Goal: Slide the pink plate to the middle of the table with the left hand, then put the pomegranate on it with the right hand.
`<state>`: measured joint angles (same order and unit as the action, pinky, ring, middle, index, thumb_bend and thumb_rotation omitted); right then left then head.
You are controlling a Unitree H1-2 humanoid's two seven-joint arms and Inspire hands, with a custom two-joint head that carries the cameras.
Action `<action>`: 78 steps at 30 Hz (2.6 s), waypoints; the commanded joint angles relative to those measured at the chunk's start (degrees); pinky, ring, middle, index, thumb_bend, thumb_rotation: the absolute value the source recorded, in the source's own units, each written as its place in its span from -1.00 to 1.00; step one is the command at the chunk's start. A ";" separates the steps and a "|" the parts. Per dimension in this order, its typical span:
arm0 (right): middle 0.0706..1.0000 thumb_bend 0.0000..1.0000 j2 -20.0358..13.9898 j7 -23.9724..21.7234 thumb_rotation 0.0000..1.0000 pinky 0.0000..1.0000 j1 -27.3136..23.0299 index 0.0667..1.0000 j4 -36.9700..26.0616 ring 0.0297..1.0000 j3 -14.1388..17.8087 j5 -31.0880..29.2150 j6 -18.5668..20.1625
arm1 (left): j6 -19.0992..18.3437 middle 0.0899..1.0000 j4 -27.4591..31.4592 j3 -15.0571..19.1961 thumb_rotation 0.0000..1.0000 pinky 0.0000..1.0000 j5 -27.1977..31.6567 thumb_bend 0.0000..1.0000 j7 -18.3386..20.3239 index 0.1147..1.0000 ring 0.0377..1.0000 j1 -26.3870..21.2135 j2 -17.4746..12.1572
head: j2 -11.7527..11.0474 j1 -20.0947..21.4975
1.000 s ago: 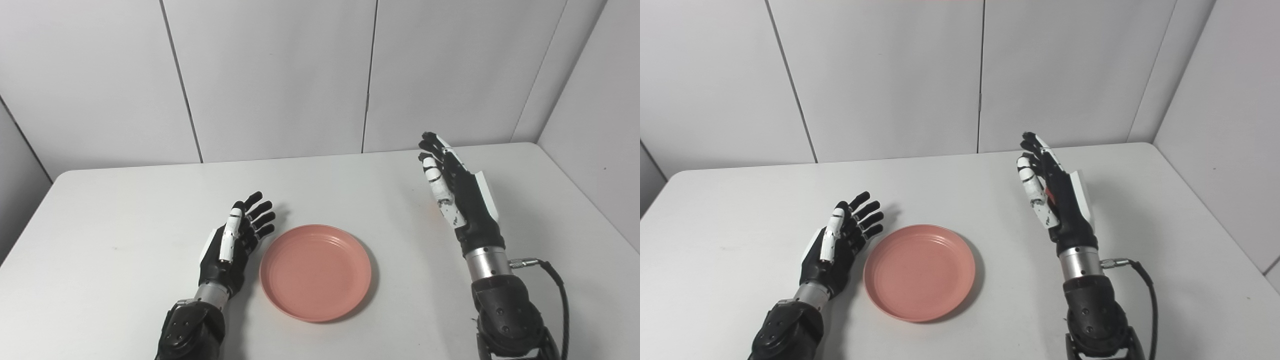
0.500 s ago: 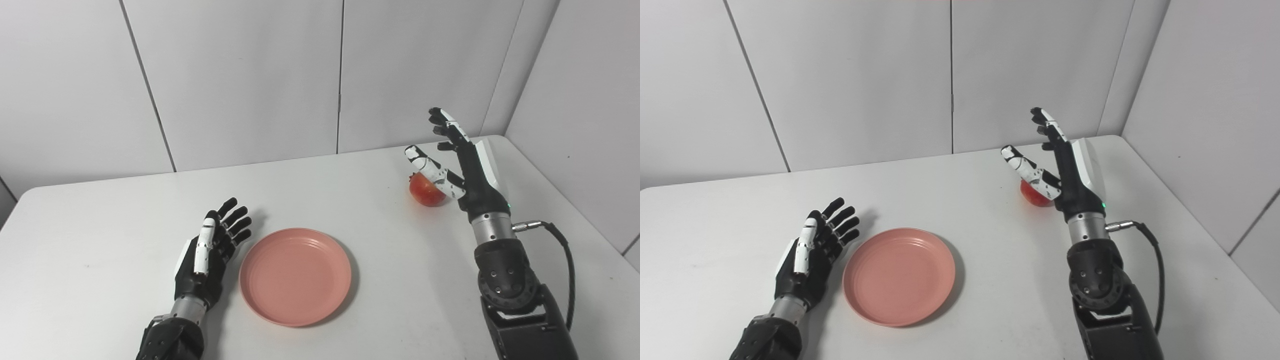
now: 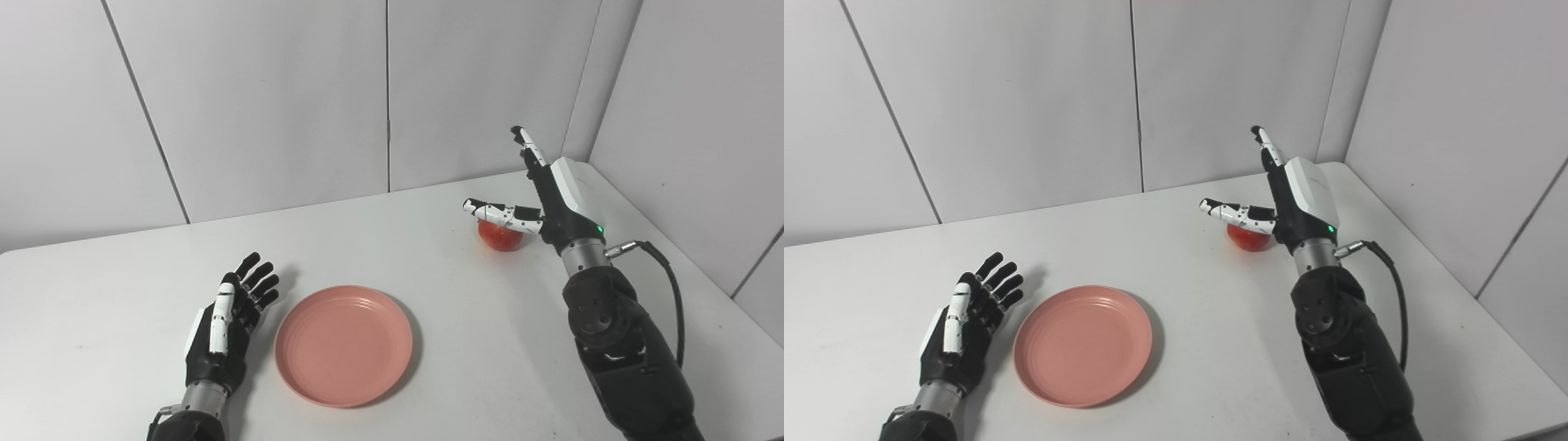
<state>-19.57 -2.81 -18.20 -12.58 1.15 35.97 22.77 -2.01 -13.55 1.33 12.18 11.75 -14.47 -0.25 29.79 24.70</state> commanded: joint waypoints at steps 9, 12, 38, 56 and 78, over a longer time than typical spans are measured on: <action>0.91 0.86 -3.25 -4.43 0.09 0.58 -4.05 0.92 2.38 0.81 -1.92 3.07 3.81 | 1.04 0.74 -1.30 -0.64 1.00 0.77 -1.88 -0.25 -0.28 0.70 0.74 1.19 -1.36 | -0.22 0.42; 0.90 0.90 -3.38 -5.11 0.00 0.53 -4.57 0.92 4.00 0.79 -2.26 4.29 4.06 | 0.62 0.74 -1.28 -0.48 1.00 0.79 -1.30 -0.28 0.00 0.70 0.75 1.24 -1.27 | -0.27 0.50; 0.87 1.00 -5.15 -2.19 -0.01 0.52 -10.05 0.90 19.69 0.75 -4.18 2.43 2.02 | -1.40 0.73 0.90 -0.50 1.00 0.77 -0.28 -0.29 0.79 0.70 0.74 2.07 -1.28 | 0.21 0.50; 0.86 1.00 -5.92 0.78 -0.08 0.50 -13.41 0.86 27.43 0.74 -7.24 0.75 0.28 | -2.09 0.71 1.67 -0.25 1.00 0.74 -0.21 -0.28 0.73 0.68 0.72 2.34 -1.32 | 0.41 0.43; 0.71 0.92 -4.50 1.38 -0.34 0.40 -15.55 0.72 28.90 0.63 -8.60 -0.50 3.20 | -3.36 0.71 2.52 -0.13 1.00 0.73 -0.23 -0.27 0.46 0.68 0.71 2.36 -1.32 | 1.24 0.28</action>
<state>-23.47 -3.12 -30.36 17.25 -7.57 34.67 25.82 -3.41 -10.82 1.15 11.37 12.29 -12.71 -1.23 31.03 25.05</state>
